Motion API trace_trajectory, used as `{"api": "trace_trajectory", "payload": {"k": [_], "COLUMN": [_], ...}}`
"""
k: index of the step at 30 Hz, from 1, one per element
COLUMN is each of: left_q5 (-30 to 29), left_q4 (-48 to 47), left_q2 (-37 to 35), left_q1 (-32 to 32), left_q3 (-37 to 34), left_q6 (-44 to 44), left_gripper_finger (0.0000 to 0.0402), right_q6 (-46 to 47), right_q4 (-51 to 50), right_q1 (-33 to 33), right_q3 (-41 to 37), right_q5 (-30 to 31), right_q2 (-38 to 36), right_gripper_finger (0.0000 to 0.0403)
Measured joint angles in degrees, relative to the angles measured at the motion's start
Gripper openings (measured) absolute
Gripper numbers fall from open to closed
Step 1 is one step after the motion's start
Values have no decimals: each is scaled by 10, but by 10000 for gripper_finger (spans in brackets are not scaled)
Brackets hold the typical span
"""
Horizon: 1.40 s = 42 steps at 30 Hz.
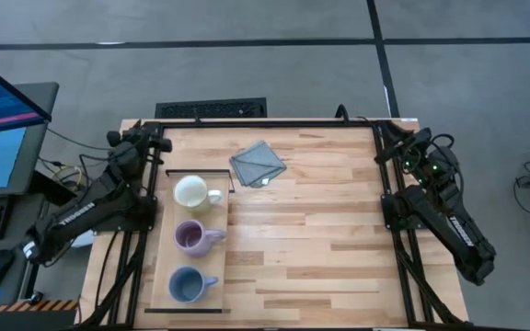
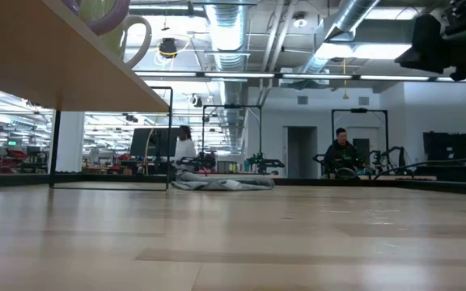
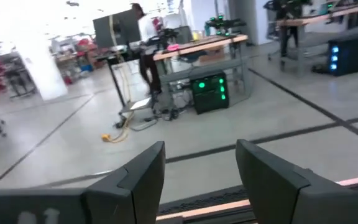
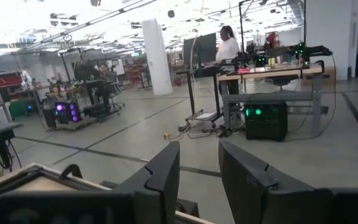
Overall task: Stack small to large cups/mugs on shelf
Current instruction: Return to Home Position
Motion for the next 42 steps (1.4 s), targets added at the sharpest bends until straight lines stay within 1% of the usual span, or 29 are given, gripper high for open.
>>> {"api": "trace_trajectory", "payload": {"k": [3, 5, 7, 10, 14, 18, 23, 25, 29, 34, 39, 40, 42], "left_q5": [24, 25, 23, 10, 6, 7, 15, 23, -1, -7, -9, -3, 26], "left_q4": [0, -2, -4, -13, -65, -80, -72, -72, -70, -61, -63, -63, -63], "left_q2": [-1, -9, -22, -59, -123, -185, -180, -184, -186, -183, -184, -184, -184], "left_q1": [2, 2, 2, 2, 2, 2, 2, 2, 2, 2, 2, 2, 2], "left_q3": [0, 0, -1, -1, -2, -30, -52, -64, -85, -113, -113, -113, -113], "left_q6": [-17, -33, -26, -34, -37, -55, -52, -60, -75, -111, -73, -67, -57], "left_gripper_finger": [189, 189, 189, 189, 189, 189, 189, 189, 189, 189, 189, 189, 189], "right_q6": [-4, -8, -8, -5, -13, -12, 0, 4, 1, -14, -17, -15, -14], "right_q4": [-5, -16, -17, 33, 112, 164, 211, 204, 201, 194, 169, 155, 125], "right_q1": [0, 0, 0, 4, 20, 34, 52, 57, 71, 79, 78, 78, 78], "right_q3": [0, -1, -13, -43, -91, -128, -162, -174, -174, -174, -175, -175, -175], "right_q5": [0, 0, 0, -1, -2, 14, 15, 16, 20, 53, 60, 62, 66], "right_q2": [-2, -7, -14, -13, -13, -13, -14, -13, -13, -13, -13, -13, -13], "right_gripper_finger": [134, 134, 134, 134, 134, 134, 134, 134, 134, 134, 134, 134, 134]}}
